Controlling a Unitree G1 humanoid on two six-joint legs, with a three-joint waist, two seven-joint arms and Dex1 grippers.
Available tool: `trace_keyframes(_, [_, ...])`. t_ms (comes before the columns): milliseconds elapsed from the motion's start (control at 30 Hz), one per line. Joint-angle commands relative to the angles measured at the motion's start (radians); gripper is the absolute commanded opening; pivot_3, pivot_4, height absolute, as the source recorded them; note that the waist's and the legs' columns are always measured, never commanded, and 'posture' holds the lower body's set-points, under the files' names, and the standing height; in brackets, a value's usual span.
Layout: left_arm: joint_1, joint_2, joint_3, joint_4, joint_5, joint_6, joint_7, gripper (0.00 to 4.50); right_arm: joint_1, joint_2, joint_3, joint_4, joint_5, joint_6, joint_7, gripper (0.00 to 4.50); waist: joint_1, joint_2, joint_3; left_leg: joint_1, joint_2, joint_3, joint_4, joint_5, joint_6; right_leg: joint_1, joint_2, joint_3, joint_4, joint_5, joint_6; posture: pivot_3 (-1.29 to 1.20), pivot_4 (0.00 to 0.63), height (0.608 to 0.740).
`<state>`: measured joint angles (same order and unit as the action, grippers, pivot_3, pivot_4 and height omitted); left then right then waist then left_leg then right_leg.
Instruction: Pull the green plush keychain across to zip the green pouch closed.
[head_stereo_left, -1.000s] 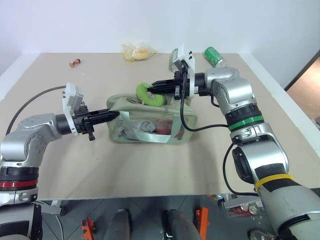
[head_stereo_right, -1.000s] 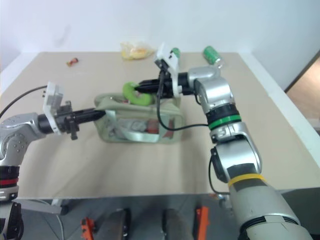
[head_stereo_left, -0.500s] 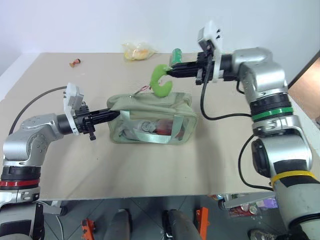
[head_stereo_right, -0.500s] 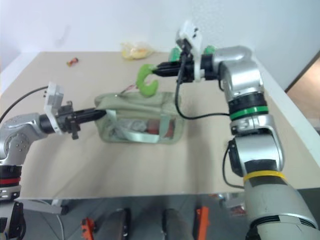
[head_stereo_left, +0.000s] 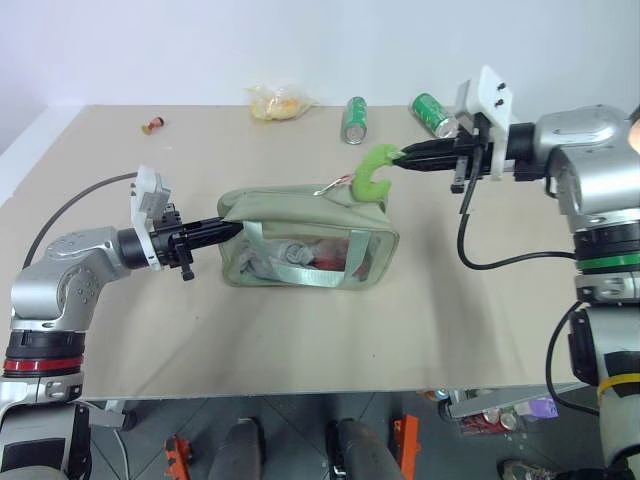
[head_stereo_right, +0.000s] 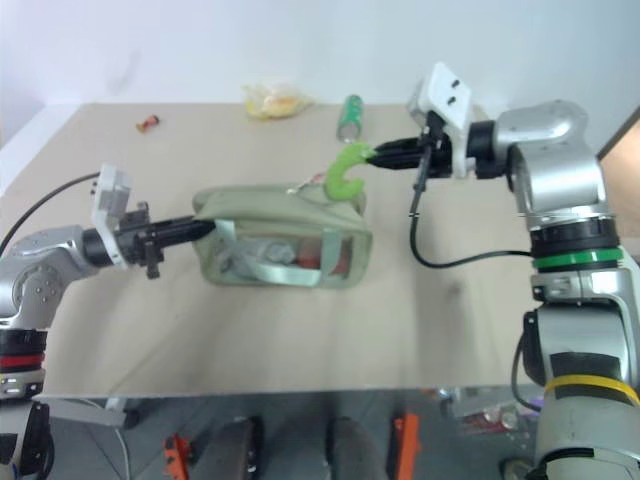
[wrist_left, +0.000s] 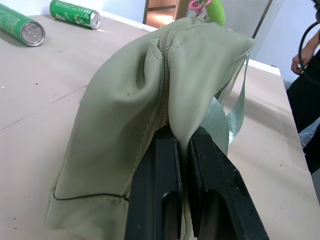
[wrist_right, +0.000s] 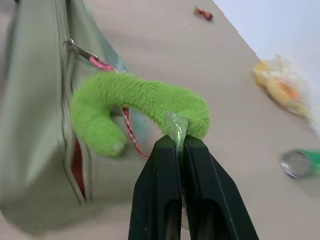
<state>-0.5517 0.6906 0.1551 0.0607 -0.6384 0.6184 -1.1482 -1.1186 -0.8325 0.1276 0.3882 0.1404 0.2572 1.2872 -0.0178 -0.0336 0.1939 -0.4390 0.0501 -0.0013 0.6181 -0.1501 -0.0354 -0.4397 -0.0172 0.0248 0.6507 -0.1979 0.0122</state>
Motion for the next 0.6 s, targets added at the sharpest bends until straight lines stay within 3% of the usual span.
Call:
trace_keyframes(33, [0.022,0.016,-0.012,-0.027,-0.003,0.022,-0.006,0.00,0.012,-0.105,-0.052,-0.028,-0.055,-0.074,-0.026,0.06,0.000,0.000,0.000,0.000,-0.001,0.000,0.000,0.000,0.000,0.000,-0.001,0.000,0.000,0.000,0.001,0.00,0.150,0.740])
trace_keyframes(267, [0.032,0.019,0.001,-0.045,-0.011,0.037,0.005,0.00,0.170,-0.188,-0.024,-0.073,-0.144,-0.169,-0.066,0.06,-0.003,0.000,0.000,0.001,-0.001,0.002,0.000,0.000,0.000,0.000,-0.002,0.001,-0.001,0.000,0.001,0.00,0.150,0.740])
trace_keyframes(433, [0.038,0.016,0.010,-0.063,-0.026,0.051,0.019,0.00,0.327,-0.154,-0.002,-0.183,-0.165,-0.149,-0.102,0.06,-0.003,0.000,0.000,0.001,-0.001,0.002,0.000,0.000,0.000,0.000,-0.002,0.001,-0.001,0.000,0.001,0.00,0.150,0.740])
trace_keyframes(600, [0.032,0.010,0.011,-0.077,-0.041,0.062,0.037,0.00,0.471,-0.028,0.072,-0.186,-0.217,-0.117,-0.195,0.06,-0.003,-0.004,-0.003,0.002,-0.001,0.001,0.000,0.000,0.000,0.002,-0.002,0.001,-0.001,0.000,0.001,0.00,0.150,0.740])
